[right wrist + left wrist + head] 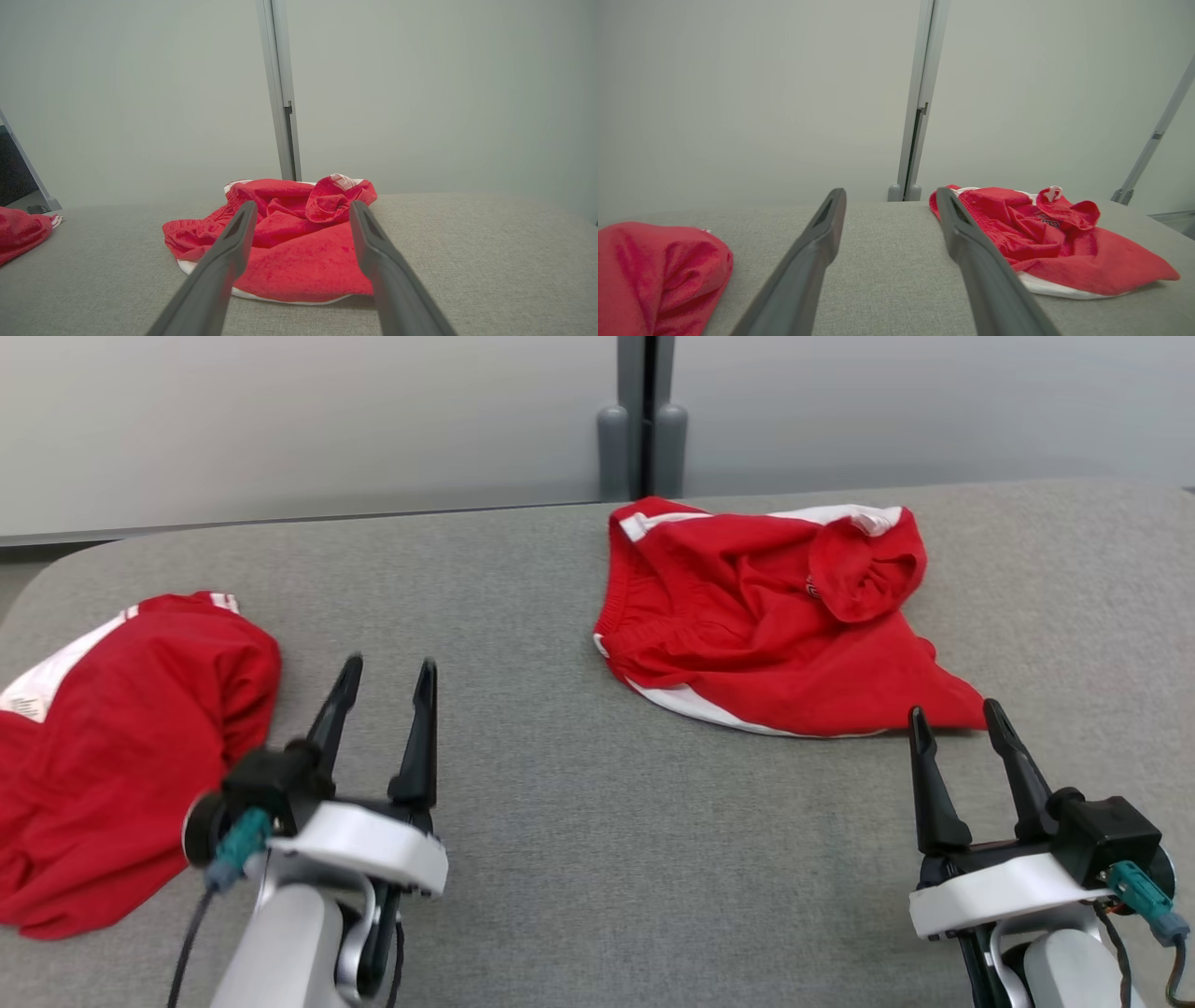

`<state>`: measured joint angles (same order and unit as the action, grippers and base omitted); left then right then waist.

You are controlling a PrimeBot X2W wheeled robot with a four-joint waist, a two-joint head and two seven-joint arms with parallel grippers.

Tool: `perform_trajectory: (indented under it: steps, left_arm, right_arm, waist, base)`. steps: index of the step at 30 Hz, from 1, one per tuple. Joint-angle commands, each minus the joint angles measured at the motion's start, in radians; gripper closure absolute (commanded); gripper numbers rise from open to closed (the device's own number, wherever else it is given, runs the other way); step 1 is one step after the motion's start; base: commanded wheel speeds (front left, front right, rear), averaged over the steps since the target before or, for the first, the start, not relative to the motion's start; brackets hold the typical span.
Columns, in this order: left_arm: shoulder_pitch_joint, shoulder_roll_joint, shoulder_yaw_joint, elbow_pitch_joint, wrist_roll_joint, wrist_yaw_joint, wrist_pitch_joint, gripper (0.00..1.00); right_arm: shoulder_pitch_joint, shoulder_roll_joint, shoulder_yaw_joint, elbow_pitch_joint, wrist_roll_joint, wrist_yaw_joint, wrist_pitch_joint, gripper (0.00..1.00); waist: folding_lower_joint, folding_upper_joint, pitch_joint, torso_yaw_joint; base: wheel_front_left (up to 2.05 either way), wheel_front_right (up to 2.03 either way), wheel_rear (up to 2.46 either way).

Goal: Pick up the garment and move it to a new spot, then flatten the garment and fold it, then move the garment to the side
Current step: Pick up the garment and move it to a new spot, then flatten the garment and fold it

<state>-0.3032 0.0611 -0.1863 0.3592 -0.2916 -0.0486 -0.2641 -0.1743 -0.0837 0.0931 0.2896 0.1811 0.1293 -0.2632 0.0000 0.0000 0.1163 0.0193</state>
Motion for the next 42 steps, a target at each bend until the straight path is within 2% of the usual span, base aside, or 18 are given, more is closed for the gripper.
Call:
perform_trajectory:
  steps: [1,6,13,20,28,33,39,40,42]
  left_arm:
    - [0.017,0.002,0.005,-0.021,0.009,0.007,0.000,0.00]
    - [0.109,-0.009,-0.005,-0.084,0.003,0.021,0.000,0.00]
    - [0.098,-0.009,-0.084,-0.122,-0.045,0.045,0.000,0.00]
    - [0.070,-0.009,-0.158,-0.142,-0.071,0.064,0.000,0.00]
    - [0.029,-0.010,-0.235,-0.160,-0.170,0.090,-0.001,0.00]
    - [0.015,-0.009,-0.271,-0.178,-0.193,0.111,-0.001,0.00]
    - [0.002,-0.010,-0.290,-0.189,-0.207,0.126,-0.001,0.00]
    - [0.003,-0.009,-0.291,-0.190,-0.209,0.129,-0.001,0.00]
    - [0.005,-0.009,-0.294,-0.191,-0.212,0.129,-0.001,0.00]
  right_arm:
    - [0.013,-0.005,-0.002,0.006,-0.002,0.003,-0.003,0.00]
    - [0.013,-0.012,0.003,0.016,0.000,0.003,-0.002,0.00]
    - [-0.073,-0.053,0.055,0.056,0.032,0.003,0.045,0.00]
    - [-0.237,-0.087,0.065,0.127,0.043,0.002,0.189,0.00]
    - [-0.423,-0.184,0.115,0.281,0.099,0.001,0.391,0.00]
    - [-0.491,-0.238,0.156,0.371,0.139,0.001,0.506,0.00]
    - [-0.538,-0.298,0.210,0.431,0.189,0.001,0.589,0.00]
    - [-0.543,-0.304,0.219,0.435,0.189,0.001,0.592,1.00]
    - [-0.556,-0.314,0.232,0.439,0.194,0.001,0.581,1.00]
  waist:
    - [0.0000,0.0000,-0.018,0.024]
    - [0.0000,0.0000,-0.016,0.056]
    - [0.0000,0.0000,0.019,0.115]
    - [0.0000,0.0000,0.093,0.178]
    - [0.0000,0.0000,0.167,0.279]
    - [0.0000,0.0000,0.197,0.323]
    - [0.0000,0.0000,0.230,0.356]
    - [0.0000,0.0000,0.234,0.359]
    - [0.0000,0.0000,0.239,0.364]
  base:
    - [0.00,0.00,0.00]
    - [0.00,0.00,0.00]
    - [0.00,0.00,0.00]
    - [0.00,0.00,0.00]
    - [0.00,0.00,0.00]
    - [0.00,0.00,0.00]
    - [0.00,0.00,0.00]
    - [0.00,0.00,0.00]
    - [0.00,0.00,0.00]
